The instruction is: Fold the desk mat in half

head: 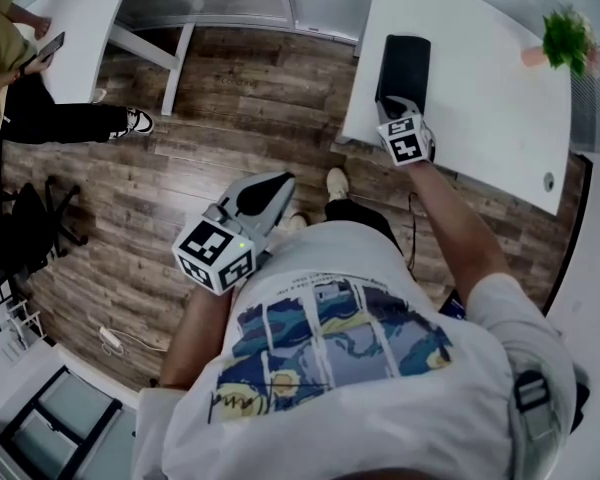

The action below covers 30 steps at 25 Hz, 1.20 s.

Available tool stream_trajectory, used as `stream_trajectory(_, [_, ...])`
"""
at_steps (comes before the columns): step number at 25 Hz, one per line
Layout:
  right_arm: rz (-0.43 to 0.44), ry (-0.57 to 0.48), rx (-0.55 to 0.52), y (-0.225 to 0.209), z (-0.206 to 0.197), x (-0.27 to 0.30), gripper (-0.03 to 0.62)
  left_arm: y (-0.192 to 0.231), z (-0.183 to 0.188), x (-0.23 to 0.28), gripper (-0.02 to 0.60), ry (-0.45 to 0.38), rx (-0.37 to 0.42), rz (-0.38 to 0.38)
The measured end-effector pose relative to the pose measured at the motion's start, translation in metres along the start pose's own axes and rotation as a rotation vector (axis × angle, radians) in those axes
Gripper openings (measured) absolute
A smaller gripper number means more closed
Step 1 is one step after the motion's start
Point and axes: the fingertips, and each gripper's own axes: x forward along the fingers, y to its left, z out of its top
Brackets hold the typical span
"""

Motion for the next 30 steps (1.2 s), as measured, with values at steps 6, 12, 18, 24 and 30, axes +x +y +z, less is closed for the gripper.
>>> stream_trajectory(6, [0.002,-0.006,0.025,0.005,0.001,-0.002,0.052,0.001,-0.002,-0.009,0.003,-0.002,0.001,-0.005])
stream_trajectory(12, [0.021,-0.045,0.034,0.020,0.009,-0.019,0.058,-0.004,-0.004,-0.016,0.003,-0.005,0.012,-0.031])
stream_trajectory(18, [0.025,-0.087,0.067,0.041,0.015,-0.047,0.050,-0.014,-0.009,-0.026,0.003,-0.008,0.034,-0.072])
stream_trajectory(24, [0.002,-0.177,0.179,0.057,0.021,-0.091,0.021,-0.028,-0.018,-0.040,0.003,0.000,0.057,-0.129])
stream_trajectory(30, [-0.013,-0.213,0.273,0.080,0.005,-0.143,0.007,-0.049,-0.032,-0.050,0.003,0.016,0.090,-0.193])
